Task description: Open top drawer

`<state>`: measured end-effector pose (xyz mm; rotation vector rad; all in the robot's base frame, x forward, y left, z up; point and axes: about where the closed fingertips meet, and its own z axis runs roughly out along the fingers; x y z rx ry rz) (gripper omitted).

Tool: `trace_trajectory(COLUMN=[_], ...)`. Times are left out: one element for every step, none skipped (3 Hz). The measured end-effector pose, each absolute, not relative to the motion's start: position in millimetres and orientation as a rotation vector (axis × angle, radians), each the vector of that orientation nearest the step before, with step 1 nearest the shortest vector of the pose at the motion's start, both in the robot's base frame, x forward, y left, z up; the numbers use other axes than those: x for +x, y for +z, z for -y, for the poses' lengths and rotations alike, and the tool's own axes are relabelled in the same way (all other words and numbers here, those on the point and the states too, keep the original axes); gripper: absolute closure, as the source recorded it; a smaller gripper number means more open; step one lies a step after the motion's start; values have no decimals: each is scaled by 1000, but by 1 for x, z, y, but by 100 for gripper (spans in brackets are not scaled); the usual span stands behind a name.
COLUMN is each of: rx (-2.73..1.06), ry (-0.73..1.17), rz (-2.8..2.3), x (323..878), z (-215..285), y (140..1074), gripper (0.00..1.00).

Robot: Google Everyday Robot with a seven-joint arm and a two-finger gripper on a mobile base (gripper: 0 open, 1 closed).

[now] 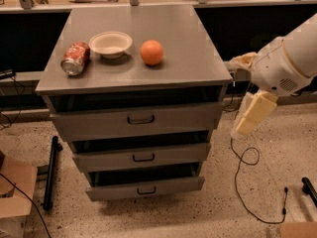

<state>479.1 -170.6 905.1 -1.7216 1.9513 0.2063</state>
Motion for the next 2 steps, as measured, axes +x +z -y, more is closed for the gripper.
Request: trace_trajectory(rx=[-1720, -1764], ry=[232, 300], rz=[-1949, -1977], x=[481, 483], z=[168, 153], y=[899, 866], gripper=[0, 0])
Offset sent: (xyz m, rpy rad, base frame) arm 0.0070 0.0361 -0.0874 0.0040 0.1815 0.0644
